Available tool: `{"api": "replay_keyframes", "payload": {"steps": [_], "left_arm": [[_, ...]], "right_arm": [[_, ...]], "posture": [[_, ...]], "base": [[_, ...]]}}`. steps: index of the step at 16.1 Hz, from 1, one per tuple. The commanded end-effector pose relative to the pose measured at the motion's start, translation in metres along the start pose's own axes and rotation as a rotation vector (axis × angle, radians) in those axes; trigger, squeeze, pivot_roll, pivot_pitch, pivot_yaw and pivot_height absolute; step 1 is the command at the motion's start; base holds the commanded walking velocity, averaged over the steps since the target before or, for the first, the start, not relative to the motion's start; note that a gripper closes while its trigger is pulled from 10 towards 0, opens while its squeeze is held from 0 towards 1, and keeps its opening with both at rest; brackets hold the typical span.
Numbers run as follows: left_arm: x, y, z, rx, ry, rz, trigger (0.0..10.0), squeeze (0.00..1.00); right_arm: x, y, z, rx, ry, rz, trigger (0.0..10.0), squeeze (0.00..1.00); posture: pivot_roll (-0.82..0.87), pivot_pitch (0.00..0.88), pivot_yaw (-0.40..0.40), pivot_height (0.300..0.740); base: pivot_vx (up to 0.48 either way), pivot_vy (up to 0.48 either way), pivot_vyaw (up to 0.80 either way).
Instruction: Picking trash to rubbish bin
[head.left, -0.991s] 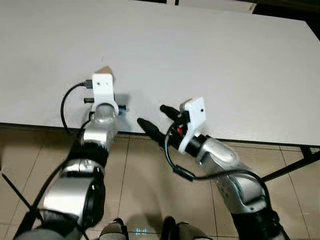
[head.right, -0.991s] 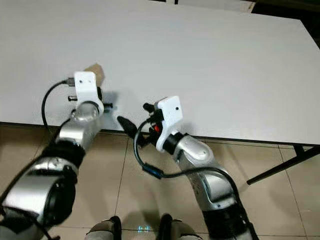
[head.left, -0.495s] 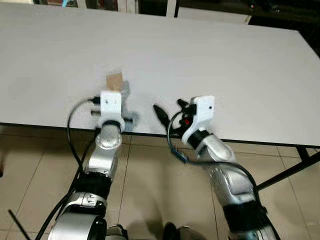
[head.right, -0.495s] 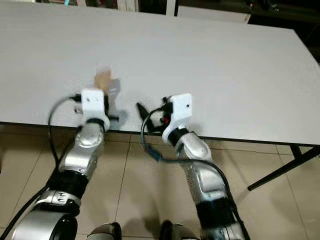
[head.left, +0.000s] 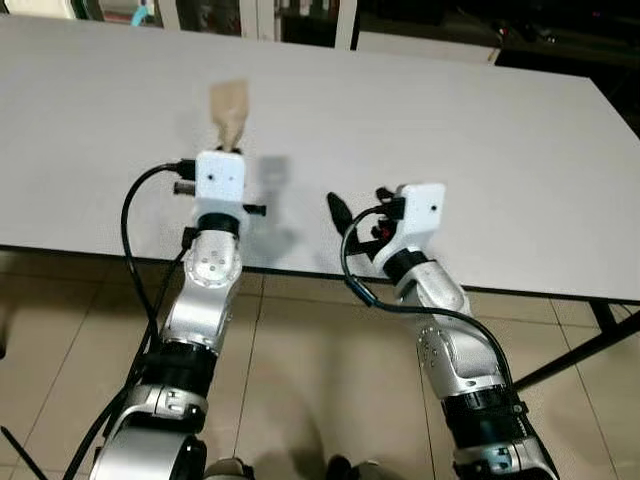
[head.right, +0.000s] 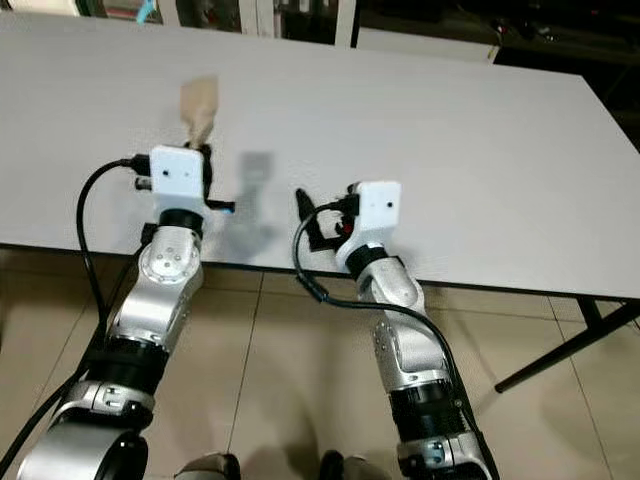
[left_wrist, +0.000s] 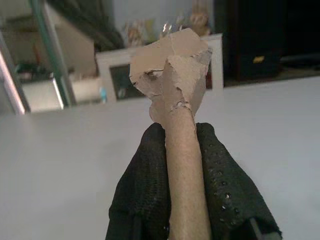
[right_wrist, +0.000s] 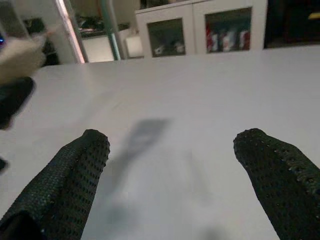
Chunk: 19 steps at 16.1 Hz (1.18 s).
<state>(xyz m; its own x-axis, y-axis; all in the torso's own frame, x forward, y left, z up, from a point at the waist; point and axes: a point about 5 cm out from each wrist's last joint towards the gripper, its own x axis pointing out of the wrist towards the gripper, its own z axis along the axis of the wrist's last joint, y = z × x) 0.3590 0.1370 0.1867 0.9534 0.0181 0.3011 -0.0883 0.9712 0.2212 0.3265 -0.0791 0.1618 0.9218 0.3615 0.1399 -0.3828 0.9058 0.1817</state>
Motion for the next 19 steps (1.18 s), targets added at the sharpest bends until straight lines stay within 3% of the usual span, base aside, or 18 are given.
{"api": "replay_keyframes", "payload": {"steps": [1, 5, 8, 13, 16, 19], "left_arm": [[-0.001, -0.003, 0.006, 0.019, -0.035, -0.031, 10.0, 0.0], [-0.005, -0.007, 0.008, 0.003, -0.027, -0.049, 10.0, 0.0], [-0.009, -0.008, 0.004, -0.011, -0.007, -0.048, 10.0, 0.0], [-0.015, 0.005, -0.01, 0.01, 0.054, -0.017, 10.0, 0.0], [-0.009, 0.01, -0.012, 0.016, 0.074, 0.003, 10.0, 0.0], [-0.004, 0.003, -0.007, -0.003, 0.068, 0.001, 10.0, 0.0]], "right_arm": [[0.001, -0.009, 0.004, -0.04, -0.018, -0.046, 10.0, 0.0], [0.001, -0.044, 0.006, -0.121, -0.054, -0.291, 10.0, 0.0], [-0.003, -0.062, 0.007, -0.154, -0.057, -0.36, 10.0, 0.0], [-0.012, -0.098, 0.009, -0.239, -0.05, -0.457, 10.0, 0.0], [-0.01, -0.099, 0.011, -0.232, -0.063, -0.461, 10.0, 0.0], [-0.005, -0.091, 0.005, -0.205, -0.059, -0.449, 10.0, 0.0]], "posture": [[0.0, 0.05, -0.08, 0.74], [0.0, 0.041, -0.079, 0.74], [0.0, 0.035, -0.086, 0.74], [0.01, 0.028, -0.09, 0.74], [0.01, 0.02, -0.086, 0.74], [0.01, 0.024, -0.082, 0.74]], "base": [[0.0, 0.0, 0.0], [0.0, 0.0, 0.0], [0.0, 0.0, 0.0], [0.0, 0.0, 0.0], [0.0, 0.0, 0.0], [-0.08, 0.0, 0.0]]}}
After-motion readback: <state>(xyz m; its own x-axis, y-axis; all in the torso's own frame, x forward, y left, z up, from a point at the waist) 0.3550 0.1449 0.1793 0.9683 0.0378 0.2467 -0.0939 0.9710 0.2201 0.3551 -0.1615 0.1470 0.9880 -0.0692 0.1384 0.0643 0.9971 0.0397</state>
